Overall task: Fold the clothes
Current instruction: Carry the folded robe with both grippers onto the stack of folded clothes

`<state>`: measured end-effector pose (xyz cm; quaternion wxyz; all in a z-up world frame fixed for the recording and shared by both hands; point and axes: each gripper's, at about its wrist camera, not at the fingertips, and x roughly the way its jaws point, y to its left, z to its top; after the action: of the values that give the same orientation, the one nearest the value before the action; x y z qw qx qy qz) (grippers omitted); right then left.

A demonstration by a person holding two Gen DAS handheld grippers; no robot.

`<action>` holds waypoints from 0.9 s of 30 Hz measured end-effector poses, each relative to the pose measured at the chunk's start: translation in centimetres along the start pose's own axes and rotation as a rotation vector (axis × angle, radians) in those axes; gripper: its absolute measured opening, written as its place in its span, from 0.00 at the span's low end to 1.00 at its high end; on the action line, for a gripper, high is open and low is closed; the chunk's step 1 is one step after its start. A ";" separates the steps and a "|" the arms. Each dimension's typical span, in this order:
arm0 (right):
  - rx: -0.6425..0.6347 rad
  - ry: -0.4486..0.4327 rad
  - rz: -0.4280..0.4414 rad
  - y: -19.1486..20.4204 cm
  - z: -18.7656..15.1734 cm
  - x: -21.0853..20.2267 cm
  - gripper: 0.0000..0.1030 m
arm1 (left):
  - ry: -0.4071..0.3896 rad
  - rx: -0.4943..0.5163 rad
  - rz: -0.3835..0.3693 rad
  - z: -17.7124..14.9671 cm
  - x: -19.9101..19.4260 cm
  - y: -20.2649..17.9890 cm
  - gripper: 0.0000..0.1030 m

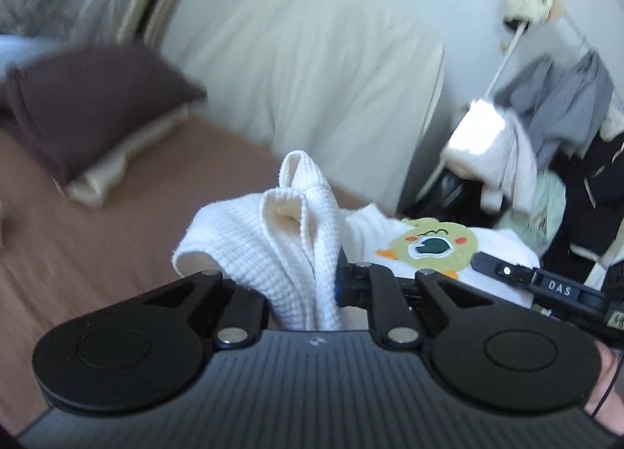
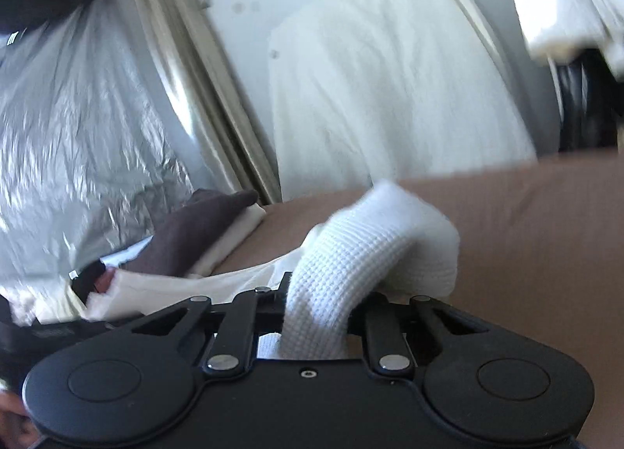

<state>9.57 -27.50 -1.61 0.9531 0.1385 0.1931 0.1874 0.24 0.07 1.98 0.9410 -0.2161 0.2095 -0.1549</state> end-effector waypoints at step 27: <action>0.196 0.269 0.216 10.9 5.6 34.9 0.63 | -0.046 -0.448 0.483 12.6 7.3 30.0 0.80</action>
<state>38.45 -4.49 -4.02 0.8751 0.2242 0.3197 0.2859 18.43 27.31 -4.23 0.8841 -0.3653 0.2621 0.1276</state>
